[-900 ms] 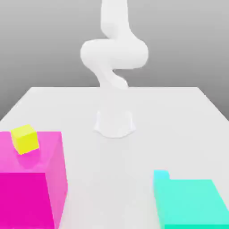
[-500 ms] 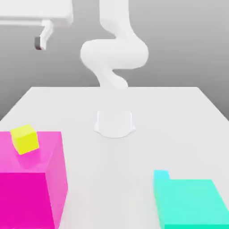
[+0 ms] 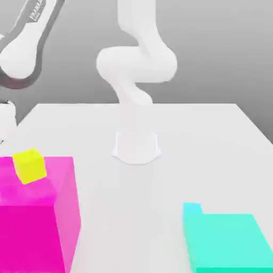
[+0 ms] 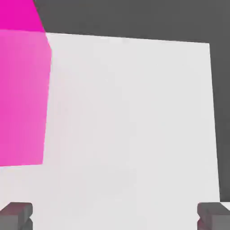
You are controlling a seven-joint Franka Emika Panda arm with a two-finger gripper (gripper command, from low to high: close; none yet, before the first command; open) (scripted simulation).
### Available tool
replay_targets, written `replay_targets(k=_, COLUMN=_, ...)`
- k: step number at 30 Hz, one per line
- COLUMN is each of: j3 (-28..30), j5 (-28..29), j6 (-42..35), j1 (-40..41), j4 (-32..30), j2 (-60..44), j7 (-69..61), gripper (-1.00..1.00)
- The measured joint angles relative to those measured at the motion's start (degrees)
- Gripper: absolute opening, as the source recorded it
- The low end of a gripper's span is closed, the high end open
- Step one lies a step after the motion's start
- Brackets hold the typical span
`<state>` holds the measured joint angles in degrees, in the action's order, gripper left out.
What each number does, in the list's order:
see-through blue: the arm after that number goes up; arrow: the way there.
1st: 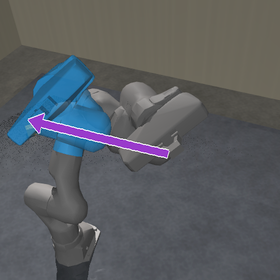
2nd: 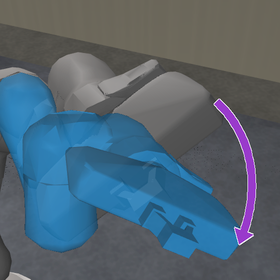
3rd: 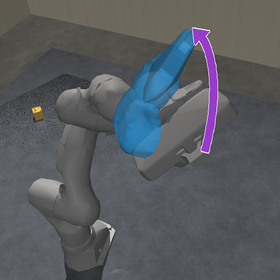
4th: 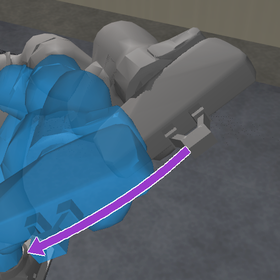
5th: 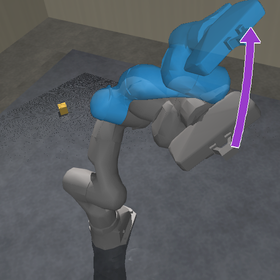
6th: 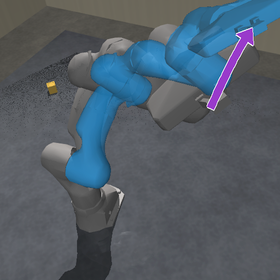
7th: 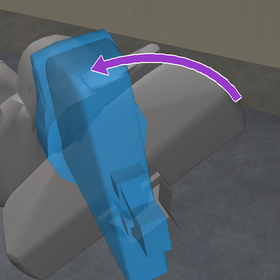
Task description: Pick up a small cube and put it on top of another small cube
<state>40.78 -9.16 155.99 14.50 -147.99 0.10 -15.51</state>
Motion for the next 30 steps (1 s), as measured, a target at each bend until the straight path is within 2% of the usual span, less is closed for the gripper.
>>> replay_targets(k=3, j3=-5.2, j5=3.6, j6=3.1, j1=8.3, j4=-5.8, j2=0.6, j7=2.2, gripper=0.00)
replay_targets(k=6, j3=-9.2, j5=7.1, j6=6.6, j1=3.1, j4=-12.3, j2=1.3, j7=4.5, gripper=0.00)
replay_targets(k=9, j3=-8.5, j5=10.4, j6=9.4, j1=4.8, j4=-17.5, j2=1.0, j7=5.8, gripper=0.00)
replay_targets(k=11, j3=-9.6, j5=7.3, j6=11.1, j1=5.8, j4=-17.9, j2=-1.0, j7=3.2, gripper=0.00)
replay_targets(k=14, j3=-13.9, j5=-0.6, j6=13.6, j1=6.8, j4=-17.2, j2=-4.6, j7=-2.7, gripper=0.00)
replay_targets(k=19, j3=-25.4, j5=-13.0, j6=17.8, j1=15.4, j4=-15.5, j2=-10.6, j7=-12.0, gripper=0.00)
replay_targets(k=23, j3=-35.6, j5=-18.6, j6=21.5, j1=24.0, j4=-14.5, j2=-15.2, j7=-16.1, gripper=0.00)
replay_targets(k=24, j3=-37.2, j5=-19.1, j6=22.2, j1=25.6, j4=-14.4, j2=-16.0, j7=-16.5, gripper=-1.00)
replay_targets(k=30, j3=-38.0, j5=-19.2, j6=22.4, j1=26.3, j4=-14.4, j2=-16.4, j7=-16.5, gripper=-1.00)
